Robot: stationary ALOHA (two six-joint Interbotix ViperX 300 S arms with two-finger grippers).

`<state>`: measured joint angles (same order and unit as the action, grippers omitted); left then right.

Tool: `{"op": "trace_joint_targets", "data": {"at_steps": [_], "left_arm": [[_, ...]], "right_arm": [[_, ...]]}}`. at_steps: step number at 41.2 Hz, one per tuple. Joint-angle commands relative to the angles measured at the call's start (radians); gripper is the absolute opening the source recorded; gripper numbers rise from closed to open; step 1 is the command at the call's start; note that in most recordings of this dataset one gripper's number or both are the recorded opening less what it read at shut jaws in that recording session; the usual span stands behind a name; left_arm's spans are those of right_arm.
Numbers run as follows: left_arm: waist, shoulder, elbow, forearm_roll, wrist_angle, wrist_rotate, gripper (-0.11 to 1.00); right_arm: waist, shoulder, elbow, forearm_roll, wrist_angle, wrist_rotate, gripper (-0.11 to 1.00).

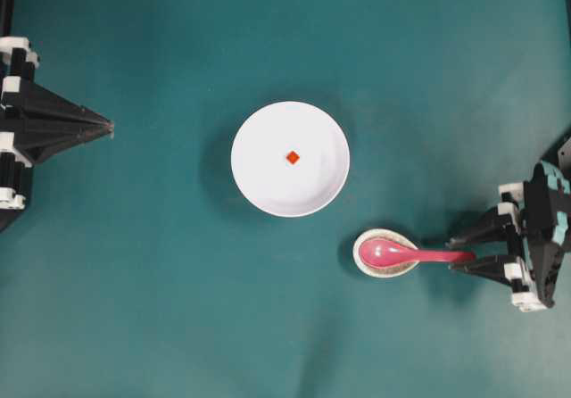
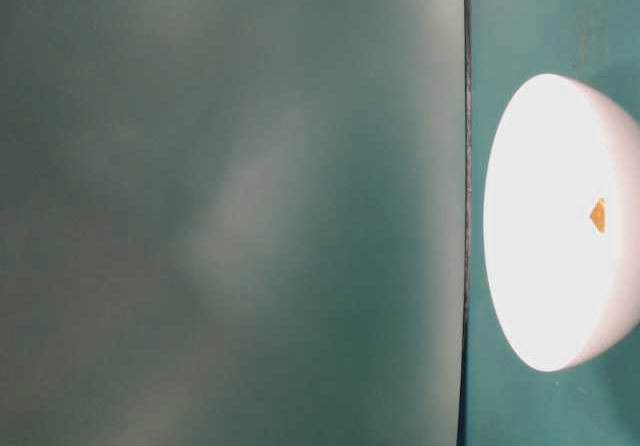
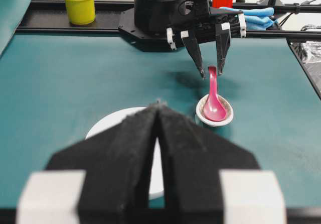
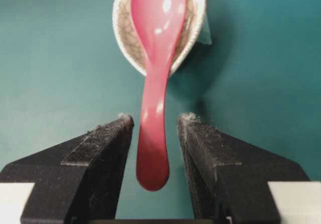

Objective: Grip the spoon and scoop the red block from the bowl with right arm.
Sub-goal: 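Close the right gripper on the pink spoon handle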

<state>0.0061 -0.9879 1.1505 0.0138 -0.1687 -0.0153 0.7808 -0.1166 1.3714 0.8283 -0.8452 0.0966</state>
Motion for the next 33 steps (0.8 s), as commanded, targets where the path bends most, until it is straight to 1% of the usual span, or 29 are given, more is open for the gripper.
{"op": "trace_joint_targets", "data": {"at_steps": [1, 6, 8, 24, 33], "left_arm": [[0.002, 0.008, -0.026, 0.003, -0.006, -0.002, 0.0], [0.002, 0.008, -0.026, 0.003, -0.005, 0.0, 0.0], [0.002, 0.008, -0.026, 0.003, -0.005, 0.0, 0.0], [0.002, 0.009, -0.025, 0.003, -0.003, 0.0, 0.0], [0.008, 0.009, -0.026, 0.003, -0.003, 0.0, 0.0]], "right_arm": [[0.008, 0.008, -0.017, 0.003, -0.005, -0.026, 0.48], [0.008, 0.015, -0.015, 0.008, -0.005, -0.063, 0.48], [0.008, 0.017, -0.012, 0.009, -0.003, -0.067, 0.48], [0.008, 0.017, 0.009, 0.009, -0.009, -0.078, 0.48], [0.008, 0.017, 0.003, 0.009, -0.014, -0.089, 0.48]]}}
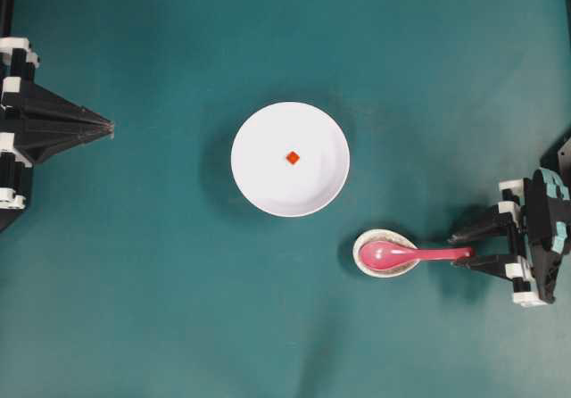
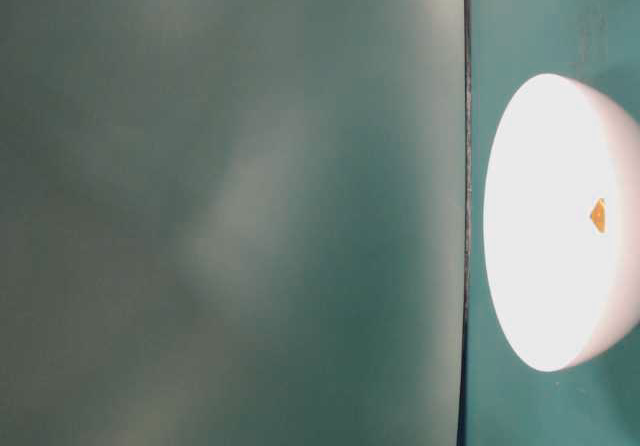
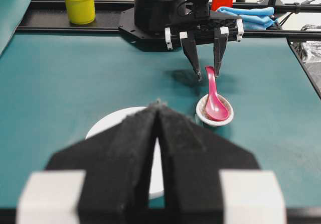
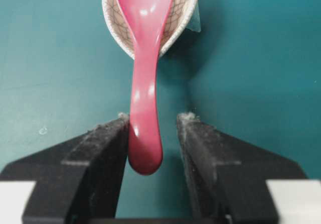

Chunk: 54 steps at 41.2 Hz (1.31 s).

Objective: Grip the spoon and scoop the red block from the bowl with right arm.
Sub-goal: 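Close the right gripper on the pink spoon handle, then lift the spoon with the right gripper and carry it over the white bowl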

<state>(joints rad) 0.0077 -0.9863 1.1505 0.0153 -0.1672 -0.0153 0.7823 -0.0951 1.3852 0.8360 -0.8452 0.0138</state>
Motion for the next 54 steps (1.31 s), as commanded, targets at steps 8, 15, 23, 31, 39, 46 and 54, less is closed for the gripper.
{"op": "trace_joint_targets", "data": {"at_steps": [8, 15, 23, 31, 39, 46, 54], "left_arm": [[0.012, 0.008, -0.026, 0.002, -0.005, 0.0, 0.0], [0.012, 0.008, -0.026, 0.002, -0.006, 0.0, 0.0], [0.012, 0.008, -0.026, 0.002, -0.008, 0.0, 0.0], [0.012, 0.008, -0.026, 0.002, -0.009, 0.0, 0.0], [0.012, 0.008, -0.026, 0.002, -0.011, 0.0, 0.0], [0.012, 0.008, -0.026, 0.002, -0.011, 0.0, 0.0], [0.012, 0.008, -0.026, 0.002, -0.009, 0.0, 0.0]], "right_arm": [[0.006, -0.005, -0.02, 0.002, -0.018, -0.038, 0.47], [0.006, -0.005, -0.018, 0.002, -0.018, -0.043, 0.47], [0.006, -0.005, -0.017, 0.002, -0.02, -0.049, 0.47], [0.006, -0.006, -0.021, 0.002, -0.025, -0.089, 0.4], [0.006, -0.005, -0.021, 0.002, -0.025, -0.101, 0.32], [0.006, -0.005, -0.02, 0.0, -0.025, -0.106, 0.29], [0.006, -0.017, -0.014, -0.003, -0.035, -0.109, 0.26]]}}
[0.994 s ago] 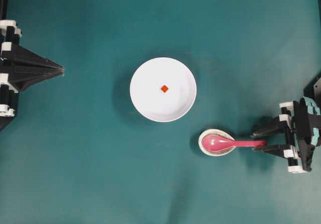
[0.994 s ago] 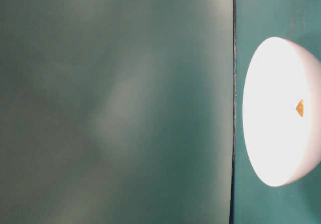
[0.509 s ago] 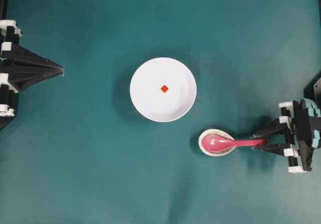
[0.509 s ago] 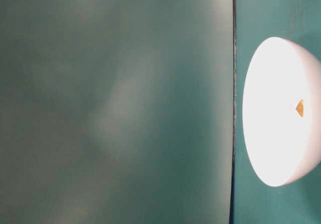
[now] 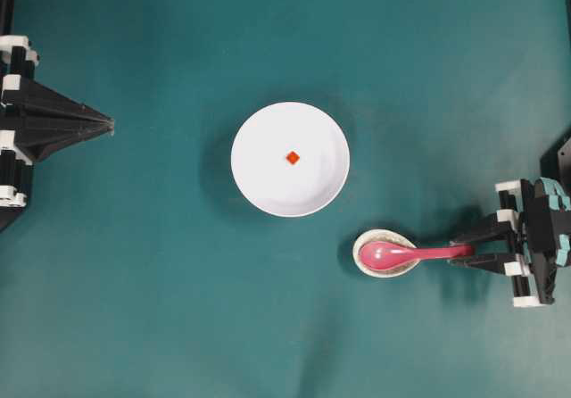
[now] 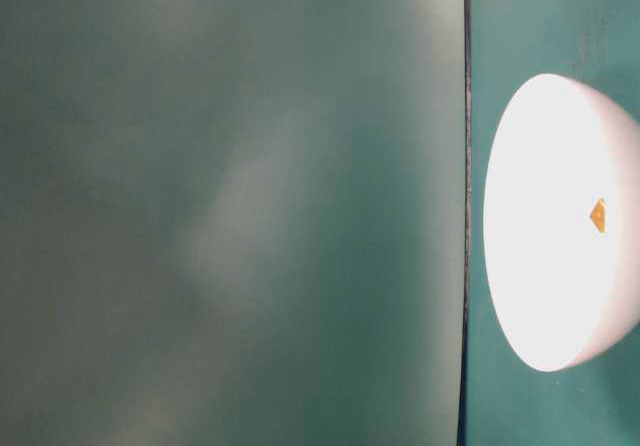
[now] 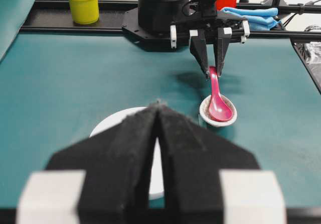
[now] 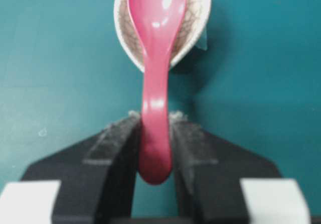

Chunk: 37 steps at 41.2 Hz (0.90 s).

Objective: Grip the spoon and scoop the red block from the bowl with right arm.
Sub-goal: 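Lift the spoon with the right gripper and carry it over the white bowl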

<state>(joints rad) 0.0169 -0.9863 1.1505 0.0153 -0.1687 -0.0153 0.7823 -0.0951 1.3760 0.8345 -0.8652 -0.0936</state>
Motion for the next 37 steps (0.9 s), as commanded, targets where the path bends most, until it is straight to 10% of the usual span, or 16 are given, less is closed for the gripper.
{"op": "trace_joint_targets", "data": {"at_steps": [1, 19, 37], "left_arm": [[0.002, 0.008, -0.026, 0.002, -0.008, 0.0, 0.0], [0.003, 0.008, -0.026, 0.002, -0.003, 0.0, 0.0], [0.003, 0.008, -0.026, 0.002, -0.002, -0.002, 0.0]], "right_arm": [[0.006, -0.021, -0.003, -0.002, -0.018, -0.003, 0.26], [-0.046, -0.238, -0.017, -0.002, -0.02, -0.118, 0.26], [-0.337, -0.646, -0.109, -0.002, 0.244, -0.334, 0.26]]}}
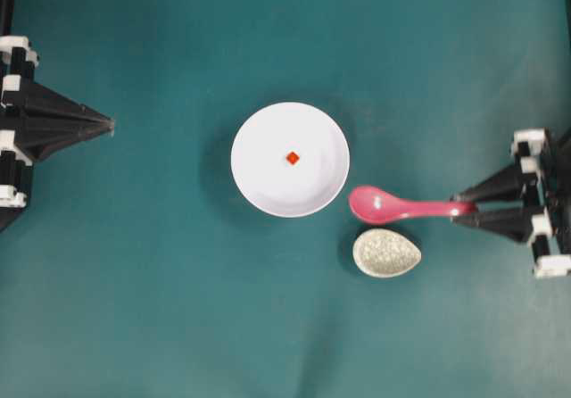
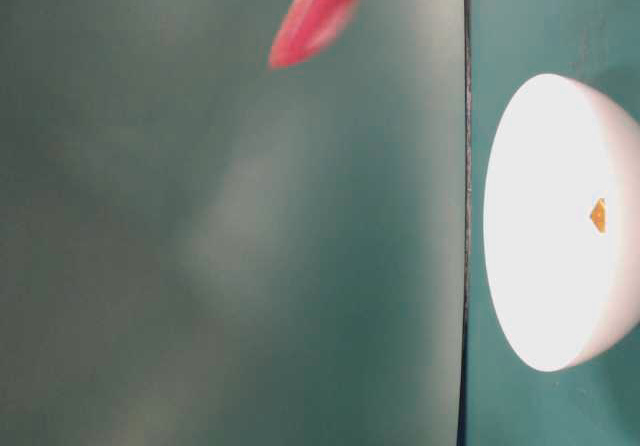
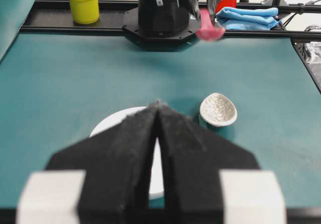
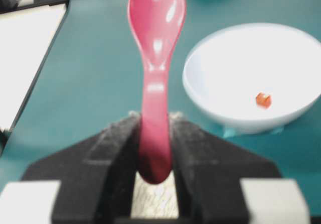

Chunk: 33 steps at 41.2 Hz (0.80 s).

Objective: Grip the spoon and scoop the red block from the bowl with right arm.
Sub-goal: 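Lift the spoon with the right gripper and carry it over the white bowl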

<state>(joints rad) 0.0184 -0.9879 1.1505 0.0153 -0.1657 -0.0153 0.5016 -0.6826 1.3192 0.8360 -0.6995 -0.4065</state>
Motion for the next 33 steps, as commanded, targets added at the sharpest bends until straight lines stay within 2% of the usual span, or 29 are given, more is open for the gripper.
{"op": "trace_joint_targets", "data": {"at_steps": [1, 6, 12, 14, 20, 29, 33], "left_arm": [[0.002, 0.009, -0.026, 0.002, -0.005, -0.002, 0.0], [0.002, 0.009, -0.028, 0.002, -0.003, -0.002, 0.0], [0.002, 0.009, -0.026, 0.002, -0.002, 0.0, 0.0], [0.002, 0.009, -0.026, 0.002, 0.0, 0.0, 0.0], [0.002, 0.009, -0.026, 0.002, 0.011, 0.0, 0.0], [0.0, 0.009, -0.026, 0.002, 0.038, 0.0, 0.0], [0.002, 0.008, -0.026, 0.002, 0.052, 0.0, 0.0]], "right_arm": [[-0.087, -0.078, -0.072, -0.003, 0.129, -0.032, 0.26], [-0.224, -0.135, -0.153, -0.003, 0.345, -0.058, 0.26], [-0.39, -0.14, -0.261, -0.006, 0.627, -0.06, 0.26], [-0.456, -0.13, -0.305, -0.015, 0.742, -0.06, 0.26], [-0.571, -0.106, -0.396, -0.054, 0.95, -0.06, 0.26], [-0.649, -0.064, -0.494, -0.167, 1.095, -0.054, 0.26], [-0.661, -0.046, -0.523, -0.178, 1.115, -0.048, 0.26]]}}
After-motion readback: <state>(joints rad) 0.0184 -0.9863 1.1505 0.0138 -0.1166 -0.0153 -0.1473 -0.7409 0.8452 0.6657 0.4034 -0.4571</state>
